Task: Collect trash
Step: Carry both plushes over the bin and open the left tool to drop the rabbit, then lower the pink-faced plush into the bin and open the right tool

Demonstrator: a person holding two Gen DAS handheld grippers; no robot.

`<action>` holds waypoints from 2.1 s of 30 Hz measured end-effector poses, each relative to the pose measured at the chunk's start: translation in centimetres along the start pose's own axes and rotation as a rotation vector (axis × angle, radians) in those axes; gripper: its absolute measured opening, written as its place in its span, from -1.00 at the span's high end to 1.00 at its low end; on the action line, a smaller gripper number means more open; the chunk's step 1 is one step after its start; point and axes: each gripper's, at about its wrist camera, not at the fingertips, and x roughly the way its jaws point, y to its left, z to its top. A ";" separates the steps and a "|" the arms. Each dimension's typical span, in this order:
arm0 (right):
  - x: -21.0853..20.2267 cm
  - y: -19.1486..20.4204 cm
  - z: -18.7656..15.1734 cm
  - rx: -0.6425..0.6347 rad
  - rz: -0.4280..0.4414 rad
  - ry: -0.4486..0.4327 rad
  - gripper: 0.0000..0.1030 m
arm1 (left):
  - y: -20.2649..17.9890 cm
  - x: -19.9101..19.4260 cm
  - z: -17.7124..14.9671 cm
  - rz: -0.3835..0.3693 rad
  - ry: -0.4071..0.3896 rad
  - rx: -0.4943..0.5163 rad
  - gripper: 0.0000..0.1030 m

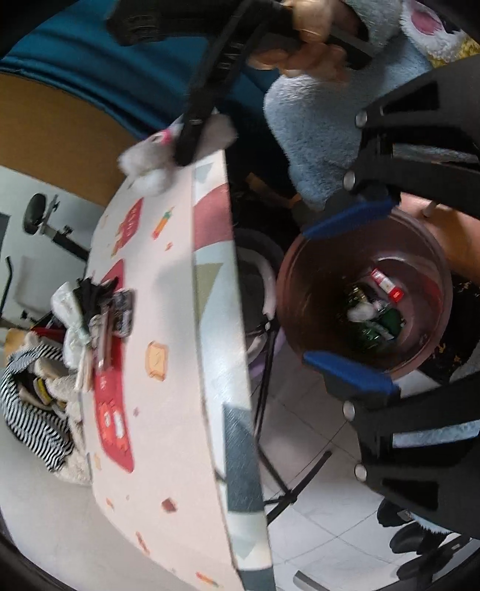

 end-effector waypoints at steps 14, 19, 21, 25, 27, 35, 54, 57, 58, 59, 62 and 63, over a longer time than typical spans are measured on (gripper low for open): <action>1.5 2.7 -4.0 -0.007 0.108 0.080 0.57 | 3.2 -6.2 2.2 0.174 -0.190 -0.125 -0.81; 2.3 3.5 -5.5 -0.024 0.135 0.118 0.57 | 4.2 -7.2 2.0 0.208 -0.207 -0.169 -0.83; 2.8 3.6 -6.0 -0.029 0.138 0.138 0.57 | 4.5 -7.4 1.7 0.223 -0.212 -0.179 -0.83; 4.0 3.3 -6.8 -0.005 0.144 0.184 0.57 | 5.4 -7.9 1.3 0.245 -0.224 -0.227 -0.84; 4.8 3.4 -7.1 -0.007 0.142 0.216 0.57 | 5.8 -8.0 1.1 0.252 -0.229 -0.252 -0.84; 6.7 3.4 -8.2 0.005 0.128 0.290 0.56 | 6.3 -7.8 0.1 0.270 -0.219 -0.282 -0.84; 6.8 2.9 -7.9 0.044 0.110 0.255 -0.83 | 6.3 -7.0 -0.5 0.268 -0.199 -0.286 -0.84; 6.6 2.7 -7.7 0.052 0.088 0.236 -0.88 | 6.4 -6.9 -0.3 0.265 -0.201 -0.287 -0.84; 6.6 2.7 -7.6 0.052 0.070 0.231 -0.88 | 6.3 -6.9 -0.1 0.262 -0.202 -0.285 -0.84; 6.5 2.5 -7.5 0.053 0.056 0.222 -0.89 | 6.3 -6.8 0.1 0.260 -0.202 -0.280 -0.84; 6.3 2.0 -6.8 0.073 0.045 0.210 -0.89 | 6.3 -6.6 0.9 0.255 -0.202 -0.264 -0.84; 6.2 1.8 -6.5 0.079 0.041 0.204 -0.89 | 6.3 -6.5 1.3 0.253 -0.204 -0.260 -0.84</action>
